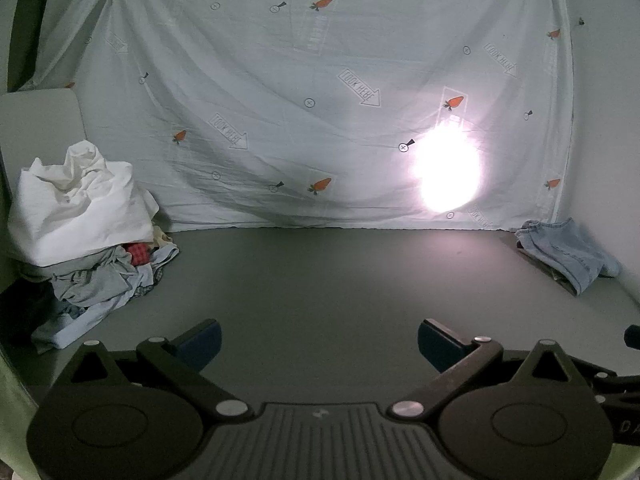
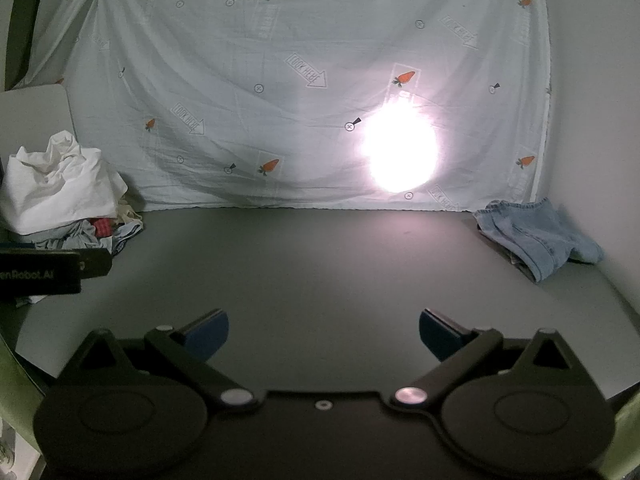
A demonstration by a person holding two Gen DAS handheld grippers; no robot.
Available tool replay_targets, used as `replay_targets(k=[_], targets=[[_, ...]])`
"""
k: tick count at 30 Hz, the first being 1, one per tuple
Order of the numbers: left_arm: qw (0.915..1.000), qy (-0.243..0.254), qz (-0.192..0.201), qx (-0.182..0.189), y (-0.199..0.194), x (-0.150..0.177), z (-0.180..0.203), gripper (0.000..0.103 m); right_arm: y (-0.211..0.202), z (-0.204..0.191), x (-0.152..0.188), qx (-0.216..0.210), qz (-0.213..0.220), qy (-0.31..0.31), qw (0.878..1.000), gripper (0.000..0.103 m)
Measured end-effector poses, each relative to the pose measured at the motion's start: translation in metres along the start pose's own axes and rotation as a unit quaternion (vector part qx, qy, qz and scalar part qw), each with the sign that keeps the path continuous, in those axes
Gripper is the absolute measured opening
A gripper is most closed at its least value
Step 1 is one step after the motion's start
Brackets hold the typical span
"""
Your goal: Fold clothes
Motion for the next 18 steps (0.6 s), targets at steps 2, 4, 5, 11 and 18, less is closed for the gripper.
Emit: replay_targets(k=[2,4,5,11,18], targets=[[1.0000,0.000,0.000,0.000,-0.0001,0.0004,-0.0002,0.103,0.0001,-0.0022,-0.0011,0.001,0.000,0.000,1.000,0.103],[1.0000,0.001,0.001,0.000,-0.0006,0.0018,-0.0008,0.103,-0.0002,-0.0018,-0.0008,0.001,0.000,0.000,1.000,0.103],[1.0000,0.002,0.002,0.000,-0.0009,0.0025,-0.0014,0.103,-0.0004,-0.0016,-0.0004,0.001,0.000,0.000,1.000,0.103],[1.0000,0.003,0.001,0.000,0.0001,0.0028,-0.0037,0.103,-0.0014,-0.0015,0.0011,0.002,0.002,0.000,1.000,0.103],[1.0000,0.002,0.000,-0.001,0.0006,0.0042,-0.0036,0.103,-0.0008,-0.0030,0.0016,0.001,0.003,-0.001,1.000,0.103]])
Point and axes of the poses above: each gripper's, at about its wrist camera, not at the fingertips, and y roughly the way its jaws point, z to its right, x to its underside, the point moved 4 cm from there along y, roughly the way its jaws point, and after that the axes turned 12 degrees about z, right-handed, at the moved point
